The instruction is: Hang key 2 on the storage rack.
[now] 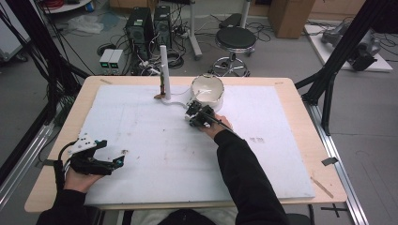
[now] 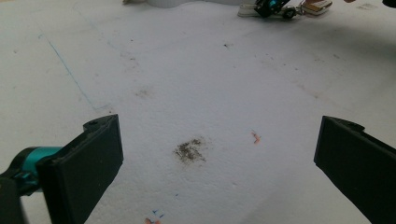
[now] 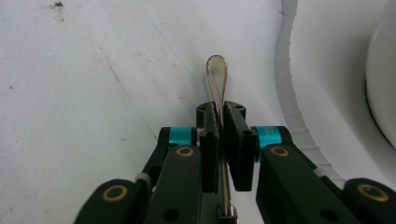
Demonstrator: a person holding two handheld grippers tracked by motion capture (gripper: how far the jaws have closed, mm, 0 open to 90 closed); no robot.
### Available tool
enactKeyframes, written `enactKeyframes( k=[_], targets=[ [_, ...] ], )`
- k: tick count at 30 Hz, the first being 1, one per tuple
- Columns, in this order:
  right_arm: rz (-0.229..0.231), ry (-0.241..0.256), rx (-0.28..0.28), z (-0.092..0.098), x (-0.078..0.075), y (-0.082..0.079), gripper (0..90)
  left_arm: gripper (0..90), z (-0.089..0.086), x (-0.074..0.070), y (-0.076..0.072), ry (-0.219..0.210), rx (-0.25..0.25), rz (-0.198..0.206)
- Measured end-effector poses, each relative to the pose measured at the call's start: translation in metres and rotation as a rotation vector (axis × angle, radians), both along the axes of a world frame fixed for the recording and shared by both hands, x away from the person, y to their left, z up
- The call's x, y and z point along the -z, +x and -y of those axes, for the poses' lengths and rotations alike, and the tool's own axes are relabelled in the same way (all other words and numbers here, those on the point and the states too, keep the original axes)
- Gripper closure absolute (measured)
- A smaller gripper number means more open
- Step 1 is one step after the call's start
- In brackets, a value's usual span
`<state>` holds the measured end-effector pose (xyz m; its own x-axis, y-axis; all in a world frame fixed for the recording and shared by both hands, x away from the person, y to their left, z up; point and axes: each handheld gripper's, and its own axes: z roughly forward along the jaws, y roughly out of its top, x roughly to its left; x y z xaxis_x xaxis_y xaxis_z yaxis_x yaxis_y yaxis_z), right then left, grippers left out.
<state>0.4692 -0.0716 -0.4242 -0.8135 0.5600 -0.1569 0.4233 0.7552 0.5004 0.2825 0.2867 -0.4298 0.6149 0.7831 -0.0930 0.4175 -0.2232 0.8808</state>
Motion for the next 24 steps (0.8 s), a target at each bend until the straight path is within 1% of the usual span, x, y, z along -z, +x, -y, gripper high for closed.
enactKeyframes(
  k=[1, 4, 6, 7, 9, 11, 13, 15, 17, 20, 21, 24],
  targets=[
    [0.005, -0.005, 0.000, 0.000, 0.000, -0.001, 86.2, 1.7, 0.000, 0.000, 0.000, 0.001, 0.000, 0.001],
    [-0.004, 0.001, 0.003, 0.001, -0.002, -0.001, 86.6, 1.7, 0.000, 0.000, -0.001, 0.003, -0.002, 0.003],
    [-0.004, 0.017, 0.003, 0.003, -0.007, -0.002, 86.7, 1.7, 0.000, -0.001, -0.001, 0.000, -0.005, 0.004],
    [-0.005, 0.035, 0.005, 0.005, -0.011, -0.003, 86.8, 1.7, -0.001, -0.001, -0.001, -0.002, -0.005, 0.006],
    [0.011, 0.051, 0.005, 0.008, -0.018, -0.005, 87.0, 1.7, -0.001, -0.001, -0.002, -0.004, -0.004, 0.009],
    [0.023, 0.087, 0.028, 0.013, -0.028, -0.006, 87.0, 1.7, -0.001, -0.002, -0.003, -0.009, -0.004, 0.013],
    [0.051, 0.124, 0.055, 0.020, -0.040, -0.009, 87.0, 1.7, -0.002, -0.002, -0.003, -0.014, -0.006, 0.014],
    [0.066, 0.153, 0.075, 0.025, -0.049, -0.011, 87.0, 1.7, -0.002, -0.002, -0.003, -0.020, -0.003, 0.014],
    [0.077, 0.185, 0.088, 0.031, -0.058, -0.014, 87.0, 1.7, -0.003, -0.002, -0.002, -0.026, -0.005, 0.016],
    [0.091, 0.225, 0.099, 0.038, -0.067, -0.017, 87.1, 1.7, -0.003, -0.002, -0.003, -0.032, -0.006, 0.017],
    [0.096, 0.246, 0.109, 0.040, -0.071, -0.018, 87.1, 1.7, -0.003, -0.002, -0.002, -0.032, -0.005, 0.018],
    [0.108, 0.289, 0.108, 0.045, -0.079, -0.020, 87.1, 1.7, -0.002, -0.002, -0.003, -0.035, -0.007, 0.018]
  ],
)
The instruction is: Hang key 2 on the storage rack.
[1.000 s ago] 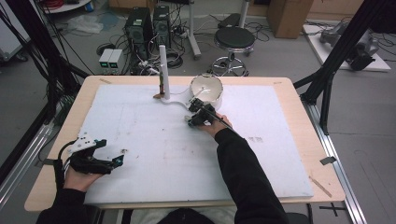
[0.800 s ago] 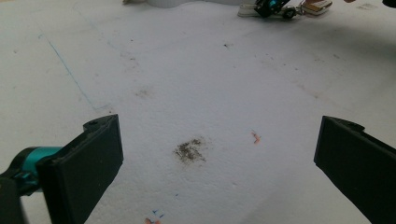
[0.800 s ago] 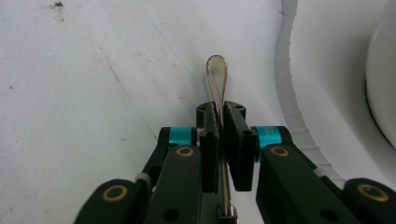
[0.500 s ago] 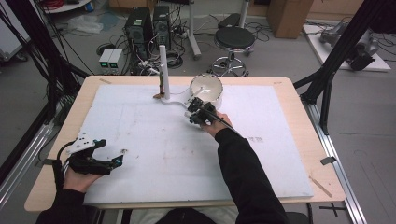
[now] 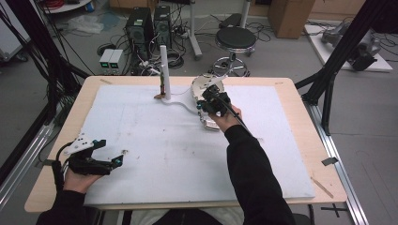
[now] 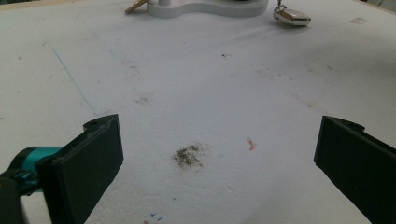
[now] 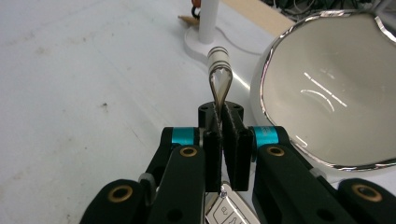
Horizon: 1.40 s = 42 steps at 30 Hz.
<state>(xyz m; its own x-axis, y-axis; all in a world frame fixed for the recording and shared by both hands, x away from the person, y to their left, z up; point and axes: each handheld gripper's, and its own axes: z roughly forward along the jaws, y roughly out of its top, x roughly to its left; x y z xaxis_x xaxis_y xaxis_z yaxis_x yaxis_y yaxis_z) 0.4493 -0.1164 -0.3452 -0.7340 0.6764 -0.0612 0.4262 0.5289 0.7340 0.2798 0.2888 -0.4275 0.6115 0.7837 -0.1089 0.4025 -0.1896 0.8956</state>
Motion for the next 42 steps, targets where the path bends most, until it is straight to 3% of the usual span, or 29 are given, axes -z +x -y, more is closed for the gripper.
enactKeyframes(
  k=[11, 18, 21, 31, 42],
  targets=[
    [0.049, 0.112, -0.011, 0.011, -0.026, -0.009, 87.1, 1.7, 0.000, 0.000, 0.000, -0.002, 0.001, -0.001],
    [0.089, 0.157, -0.015, 0.011, -0.041, -0.010, 87.1, 1.7, 0.000, 0.000, 0.001, -0.003, 0.003, -0.001],
    [0.115, 0.183, -0.032, 0.006, -0.050, -0.009, 87.1, 1.7, 0.000, 0.000, 0.001, -0.005, 0.004, 0.000],
    [0.131, 0.233, -0.072, -0.014, -0.072, 0.000, 87.1, 1.7, 0.001, 0.001, 0.002, -0.007, 0.006, -0.002],
    [0.134, 0.250, -0.100, -0.035, -0.091, 0.010, 87.1, 1.7, 0.000, 0.001, 0.002, -0.007, 0.005, 0.000]
  ],
)
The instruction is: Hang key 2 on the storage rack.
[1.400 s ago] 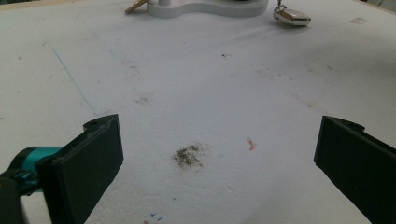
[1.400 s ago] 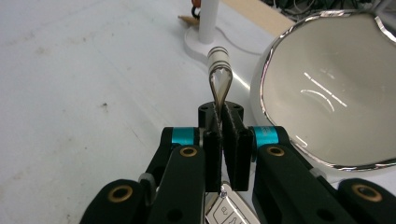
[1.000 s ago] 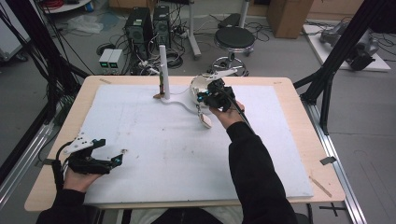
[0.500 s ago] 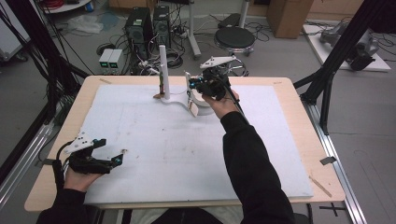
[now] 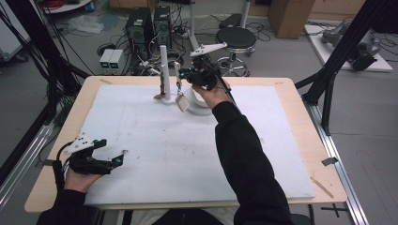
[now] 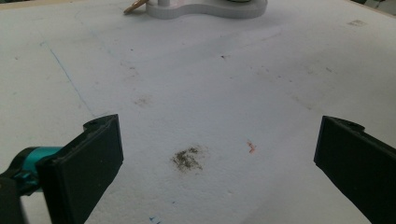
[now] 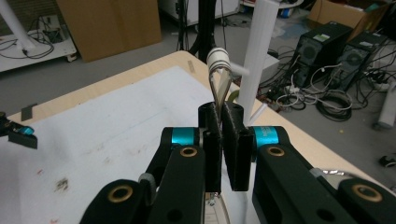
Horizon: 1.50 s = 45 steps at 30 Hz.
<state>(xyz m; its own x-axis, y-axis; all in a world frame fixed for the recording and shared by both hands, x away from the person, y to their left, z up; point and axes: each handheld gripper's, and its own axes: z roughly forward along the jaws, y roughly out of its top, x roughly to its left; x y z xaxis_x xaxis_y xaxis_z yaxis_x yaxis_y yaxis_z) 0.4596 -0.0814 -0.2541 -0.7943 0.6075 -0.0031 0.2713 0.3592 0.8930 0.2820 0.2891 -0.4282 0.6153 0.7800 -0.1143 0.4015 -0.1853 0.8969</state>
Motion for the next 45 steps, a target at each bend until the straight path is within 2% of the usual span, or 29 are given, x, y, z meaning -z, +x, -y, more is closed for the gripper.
enactKeyframes(
  k=[1, 3, 7, 23, 30, 35, 41, 45],
  targets=[
    [0.016, -0.001, 0.000, -0.003, -0.004, 0.001, 87.1, 1.7, 0.000, 0.000, 0.000, -0.001, -0.001, 0.001],
    [0.018, 0.012, -0.004, -0.006, -0.007, 0.003, 87.0, 1.7, 0.000, 0.000, 0.000, -0.007, -0.004, 0.000],
    [0.012, 0.006, -0.001, -0.012, -0.014, 0.007, 87.0, 1.7, 0.000, 0.000, 0.000, -0.007, 0.000, -0.001],
    [0.055, 0.019, -0.042, -0.042, -0.048, 0.024, 87.0, 1.7, -0.002, 0.000, 0.000, -0.012, -0.002, 0.001],
    [0.066, 0.029, -0.056, -0.052, -0.056, 0.031, 86.9, 1.7, -0.002, 0.000, 0.000, -0.015, -0.003, 0.000],
    [0.074, 0.012, -0.047, -0.058, -0.061, 0.039, 86.9, 1.7, -0.002, 0.001, 0.000, -0.013, -0.001, 0.000],
    [0.075, 0.010, -0.029, -0.058, -0.062, 0.045, 86.9, 1.7, -0.003, 0.001, -0.001, -0.012, -0.001, -0.001],
    [0.072, 0.025, -0.019, -0.054, -0.060, 0.047, 86.8, 1.7, -0.004, 0.001, -0.001, -0.011, -0.001, -0.001]
  ],
)
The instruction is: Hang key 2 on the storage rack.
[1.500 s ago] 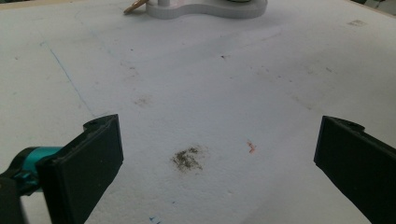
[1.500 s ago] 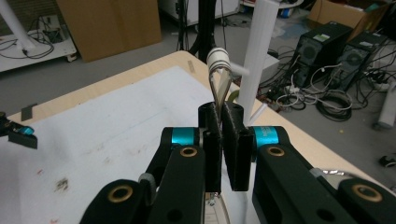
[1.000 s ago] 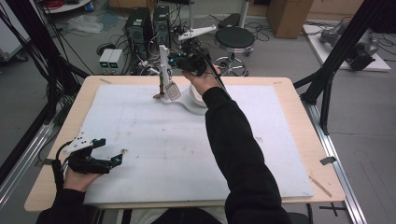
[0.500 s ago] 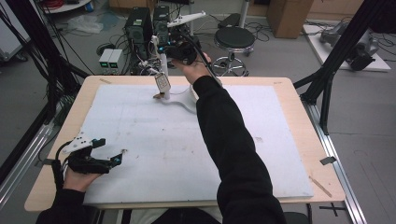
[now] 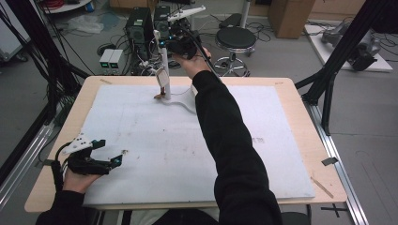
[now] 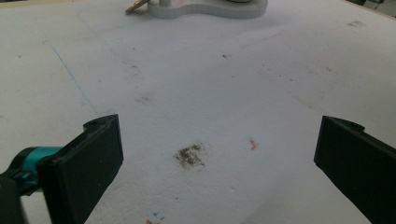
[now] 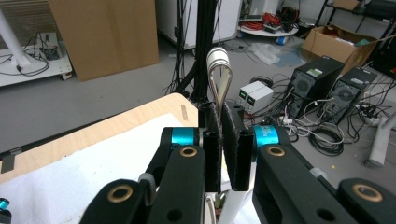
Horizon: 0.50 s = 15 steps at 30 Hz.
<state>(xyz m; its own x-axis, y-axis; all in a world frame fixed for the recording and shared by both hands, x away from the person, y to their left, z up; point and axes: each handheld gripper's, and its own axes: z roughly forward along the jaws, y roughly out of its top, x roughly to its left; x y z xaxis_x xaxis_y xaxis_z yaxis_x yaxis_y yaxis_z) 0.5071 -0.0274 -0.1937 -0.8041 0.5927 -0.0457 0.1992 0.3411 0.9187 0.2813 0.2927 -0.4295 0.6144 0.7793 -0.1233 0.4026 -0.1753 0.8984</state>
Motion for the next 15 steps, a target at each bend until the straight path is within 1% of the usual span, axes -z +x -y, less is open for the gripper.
enactKeyframes(
  k=[5, 9, 11, 14, 15],
  targets=[
    [0.006, 0.007, 0.022, 0.0039, 0.0009, 0.0042, 86.8, 1.7, 0.0002, 0.0001, 0.0002, 0.002, 0.001, 0.000],
    [-0.003, 0.007, 0.032, 0.0056, 0.0026, 0.0071, 86.8, 1.7, 0.0002, 0.0003, 0.0005, 0.005, 0.002, -0.002],
    [-0.006, 0.009, 0.023, 0.0053, 0.0029, 0.0074, 86.8, 1.7, 0.0003, 0.0003, 0.0003, 0.002, 0.001, -0.001],
    [-0.001, 0.019, 0.009, 0.0038, 0.0022, 0.0052, 86.8, 1.7, 0.0000, 0.0003, 0.0005, 0.003, 0.002, -0.001],
    [0.005, 0.014, 0.007, 0.0024, 0.0021, 0.0039, 86.8, 1.7, 0.0001, 0.0003, 0.0004, 0.004, 0.002, -0.002]
  ],
)
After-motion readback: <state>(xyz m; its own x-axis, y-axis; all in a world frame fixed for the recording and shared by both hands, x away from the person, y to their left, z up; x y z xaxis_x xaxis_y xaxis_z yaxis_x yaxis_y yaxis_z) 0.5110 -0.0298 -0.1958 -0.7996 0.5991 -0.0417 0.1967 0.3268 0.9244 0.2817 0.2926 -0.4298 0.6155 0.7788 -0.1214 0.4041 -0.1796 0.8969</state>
